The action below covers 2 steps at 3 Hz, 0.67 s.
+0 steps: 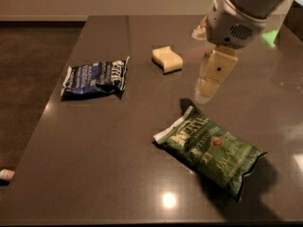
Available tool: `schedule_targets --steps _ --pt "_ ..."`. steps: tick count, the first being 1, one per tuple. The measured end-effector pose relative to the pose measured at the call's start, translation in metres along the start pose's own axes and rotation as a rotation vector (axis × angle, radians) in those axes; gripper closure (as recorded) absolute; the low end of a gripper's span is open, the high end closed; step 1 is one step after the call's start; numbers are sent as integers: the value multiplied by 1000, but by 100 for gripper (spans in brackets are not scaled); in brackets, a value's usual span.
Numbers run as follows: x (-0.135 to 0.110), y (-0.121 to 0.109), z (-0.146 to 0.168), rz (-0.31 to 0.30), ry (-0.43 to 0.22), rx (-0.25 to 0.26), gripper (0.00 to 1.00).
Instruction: Move blue chip bag near green jalapeno chip bag
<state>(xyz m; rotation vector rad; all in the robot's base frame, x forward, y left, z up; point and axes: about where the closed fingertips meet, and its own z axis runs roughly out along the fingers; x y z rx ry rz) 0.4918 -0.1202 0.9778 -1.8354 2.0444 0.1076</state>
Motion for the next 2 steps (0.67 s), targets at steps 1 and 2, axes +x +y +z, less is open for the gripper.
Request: schedule_targets --steps 1,2 --pt "-59 -19 31 -54 -63 -21 0" --pt "-116 -37 67 -102 -99 -28 0"
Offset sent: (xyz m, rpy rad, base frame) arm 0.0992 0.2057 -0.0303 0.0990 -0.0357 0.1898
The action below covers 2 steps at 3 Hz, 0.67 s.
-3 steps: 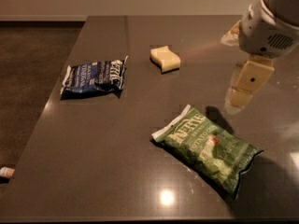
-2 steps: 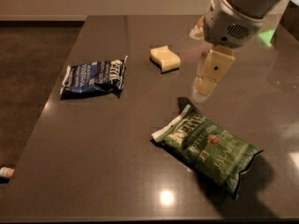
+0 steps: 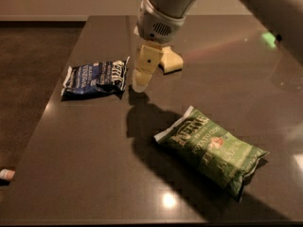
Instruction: Move blue chip bag near green jalapeno chip bag
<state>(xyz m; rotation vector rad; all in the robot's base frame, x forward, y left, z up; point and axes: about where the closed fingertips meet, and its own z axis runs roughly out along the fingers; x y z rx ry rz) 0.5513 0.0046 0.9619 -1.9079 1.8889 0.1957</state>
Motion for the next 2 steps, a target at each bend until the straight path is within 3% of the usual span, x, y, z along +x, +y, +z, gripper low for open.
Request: schedule_targets --steps 1,2 --pt "-35 -21 45 -40 17 -34 0" --pt "-52 -35 81 -68 51 -71 0"
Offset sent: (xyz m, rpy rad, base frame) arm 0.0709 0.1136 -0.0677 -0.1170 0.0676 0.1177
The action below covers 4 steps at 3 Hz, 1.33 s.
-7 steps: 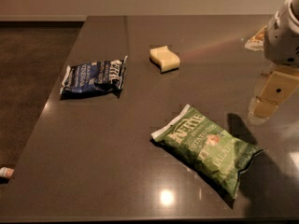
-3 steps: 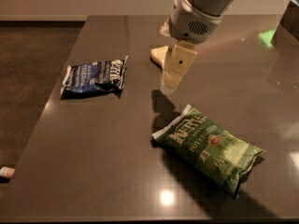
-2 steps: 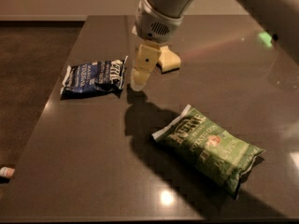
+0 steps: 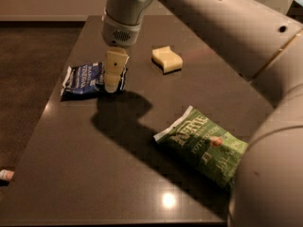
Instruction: Move blue chip bag near green jalapeno chip bag
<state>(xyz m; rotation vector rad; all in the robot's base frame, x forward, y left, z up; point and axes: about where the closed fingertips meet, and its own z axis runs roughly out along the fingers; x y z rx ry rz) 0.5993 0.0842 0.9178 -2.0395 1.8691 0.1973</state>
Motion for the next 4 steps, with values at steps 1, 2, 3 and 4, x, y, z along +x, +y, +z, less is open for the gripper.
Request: schedule_targets --steps 1,2,3,4 --pt "1 -11 27 16 33 -36 0" --pt "9 -16 45 35 69 -63 0" --pt "20 -19 55 56 97 -77 15" --pt "22 -20 58 63 103 -81 39"
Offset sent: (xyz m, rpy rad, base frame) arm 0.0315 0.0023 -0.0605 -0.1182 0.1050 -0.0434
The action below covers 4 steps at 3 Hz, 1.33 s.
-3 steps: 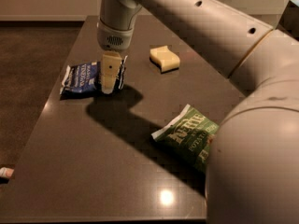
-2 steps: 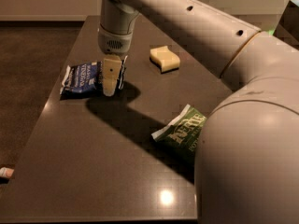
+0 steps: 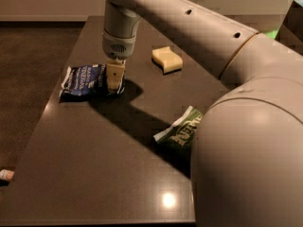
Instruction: Move blue chip bag near green jalapeno chip bag
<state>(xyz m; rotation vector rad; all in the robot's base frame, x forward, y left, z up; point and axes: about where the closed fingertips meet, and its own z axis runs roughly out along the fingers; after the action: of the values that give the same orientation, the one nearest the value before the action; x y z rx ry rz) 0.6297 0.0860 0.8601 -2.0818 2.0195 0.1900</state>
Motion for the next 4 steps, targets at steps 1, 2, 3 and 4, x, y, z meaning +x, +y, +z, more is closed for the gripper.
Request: schedule_targets --steps 1,2,3,4 --pt "5 1 -23 13 -20 11 62" --pt "24 6 -62 38 -10 31 85" --pt "55 18 -92 77 26 37 100" --pt "90 41 -113 114 46 32 100"
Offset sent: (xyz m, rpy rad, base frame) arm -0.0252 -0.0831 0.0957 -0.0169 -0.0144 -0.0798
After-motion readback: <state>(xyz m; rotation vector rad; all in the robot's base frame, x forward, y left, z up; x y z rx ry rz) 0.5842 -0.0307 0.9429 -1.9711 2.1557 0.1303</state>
